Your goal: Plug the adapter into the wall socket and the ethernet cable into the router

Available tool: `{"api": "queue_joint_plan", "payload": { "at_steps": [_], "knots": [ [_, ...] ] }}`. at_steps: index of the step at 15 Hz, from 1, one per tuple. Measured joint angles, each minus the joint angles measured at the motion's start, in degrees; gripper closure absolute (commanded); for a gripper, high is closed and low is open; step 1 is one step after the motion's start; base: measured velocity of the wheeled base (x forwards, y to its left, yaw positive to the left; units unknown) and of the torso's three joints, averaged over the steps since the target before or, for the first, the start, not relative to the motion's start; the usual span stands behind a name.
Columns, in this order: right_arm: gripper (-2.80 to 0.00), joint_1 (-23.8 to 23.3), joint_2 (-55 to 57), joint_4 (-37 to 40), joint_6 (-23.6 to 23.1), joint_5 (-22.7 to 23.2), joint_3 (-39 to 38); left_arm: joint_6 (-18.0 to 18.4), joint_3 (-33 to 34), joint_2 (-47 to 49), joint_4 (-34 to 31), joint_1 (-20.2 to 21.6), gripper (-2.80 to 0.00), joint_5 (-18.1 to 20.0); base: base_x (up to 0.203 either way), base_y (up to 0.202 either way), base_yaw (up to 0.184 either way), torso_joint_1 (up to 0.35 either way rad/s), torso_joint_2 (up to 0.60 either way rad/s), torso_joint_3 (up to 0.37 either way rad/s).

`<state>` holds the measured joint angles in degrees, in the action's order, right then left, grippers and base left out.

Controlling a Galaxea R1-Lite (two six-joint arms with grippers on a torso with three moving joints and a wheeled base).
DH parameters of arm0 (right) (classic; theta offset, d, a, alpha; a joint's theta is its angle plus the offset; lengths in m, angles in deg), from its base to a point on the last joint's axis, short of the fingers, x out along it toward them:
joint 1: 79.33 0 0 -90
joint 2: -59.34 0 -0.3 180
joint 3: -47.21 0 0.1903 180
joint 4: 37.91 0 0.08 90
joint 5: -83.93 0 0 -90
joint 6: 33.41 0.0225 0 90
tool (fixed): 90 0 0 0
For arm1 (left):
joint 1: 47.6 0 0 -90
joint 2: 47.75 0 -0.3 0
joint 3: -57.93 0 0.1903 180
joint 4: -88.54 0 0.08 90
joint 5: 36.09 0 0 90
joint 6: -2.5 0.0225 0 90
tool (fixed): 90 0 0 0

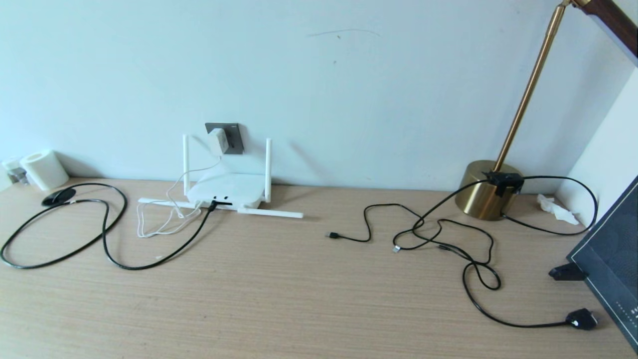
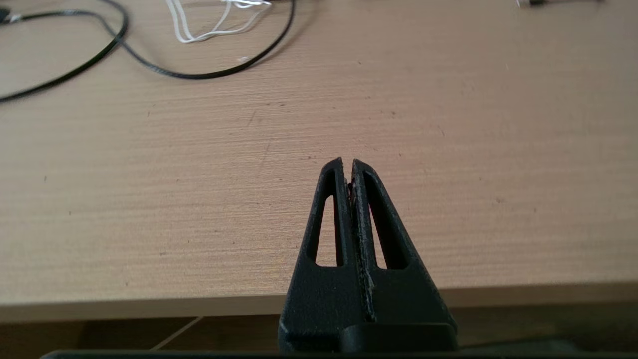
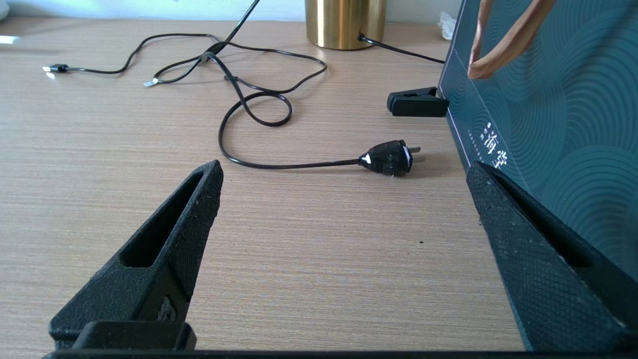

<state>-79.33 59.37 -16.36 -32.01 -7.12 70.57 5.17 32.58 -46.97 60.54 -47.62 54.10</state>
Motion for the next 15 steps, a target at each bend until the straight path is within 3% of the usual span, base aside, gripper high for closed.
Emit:
{"api": "queue_joint_plan", "payload": {
  "at_steps": [2,15],
  "knots": [
    [-2.80,0.0,0.0,0.0,0.0,0.0,0.0,-2.6,0.1,-0.6,0.2,0.0,0.00,-0.5,0.000,0.000,0.000,0.000,0.00,0.000],
    [-2.80,0.0,0.0,0.0,0.0,0.0,0.0,-2.8,0.1,-1.0,0.2,-0.1,0.00,-0.5,0.000,0.000,0.000,0.000,0.00,0.000]
  ]
}}
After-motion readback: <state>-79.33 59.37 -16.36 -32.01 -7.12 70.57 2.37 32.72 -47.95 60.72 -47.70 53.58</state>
